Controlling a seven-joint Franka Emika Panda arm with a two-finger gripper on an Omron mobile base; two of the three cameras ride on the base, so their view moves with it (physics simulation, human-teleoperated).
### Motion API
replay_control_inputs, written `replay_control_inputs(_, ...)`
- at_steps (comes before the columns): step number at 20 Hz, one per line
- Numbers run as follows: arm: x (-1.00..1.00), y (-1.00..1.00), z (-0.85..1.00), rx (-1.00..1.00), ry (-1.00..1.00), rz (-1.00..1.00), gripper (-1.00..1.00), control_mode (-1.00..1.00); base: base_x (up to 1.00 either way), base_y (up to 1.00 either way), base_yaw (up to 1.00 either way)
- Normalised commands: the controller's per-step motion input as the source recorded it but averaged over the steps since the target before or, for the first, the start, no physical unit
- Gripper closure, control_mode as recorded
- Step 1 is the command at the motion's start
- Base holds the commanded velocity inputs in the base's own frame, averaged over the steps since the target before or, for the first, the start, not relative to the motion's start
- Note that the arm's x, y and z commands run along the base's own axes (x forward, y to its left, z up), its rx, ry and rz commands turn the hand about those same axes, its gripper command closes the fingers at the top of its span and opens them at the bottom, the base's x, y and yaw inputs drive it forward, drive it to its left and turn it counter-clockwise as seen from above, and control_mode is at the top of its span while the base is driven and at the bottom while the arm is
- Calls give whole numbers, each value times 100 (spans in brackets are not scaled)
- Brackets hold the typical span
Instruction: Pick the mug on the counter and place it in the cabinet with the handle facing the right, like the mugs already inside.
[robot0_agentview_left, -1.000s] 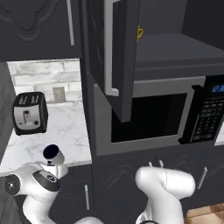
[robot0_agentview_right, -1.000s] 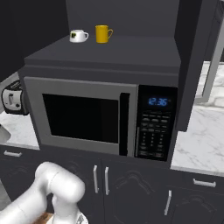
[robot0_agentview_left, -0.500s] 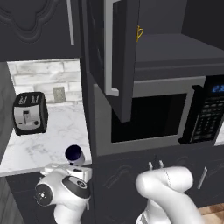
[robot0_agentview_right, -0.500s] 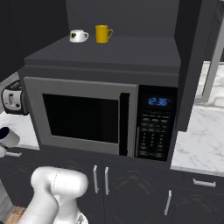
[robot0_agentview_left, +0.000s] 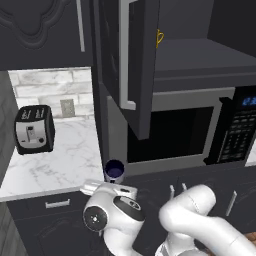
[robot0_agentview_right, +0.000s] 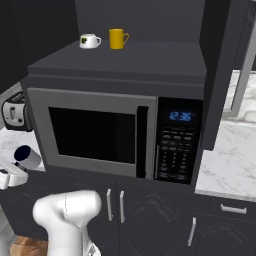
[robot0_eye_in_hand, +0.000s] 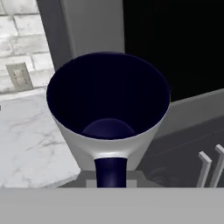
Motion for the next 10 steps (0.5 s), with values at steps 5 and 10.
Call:
replay_control_inputs(5,0,-77,38,4,-1,0,100,-100,0,0,0)
replay_control_inputs(10,0,-52,61,5,0,0,100,-100,0,0,0)
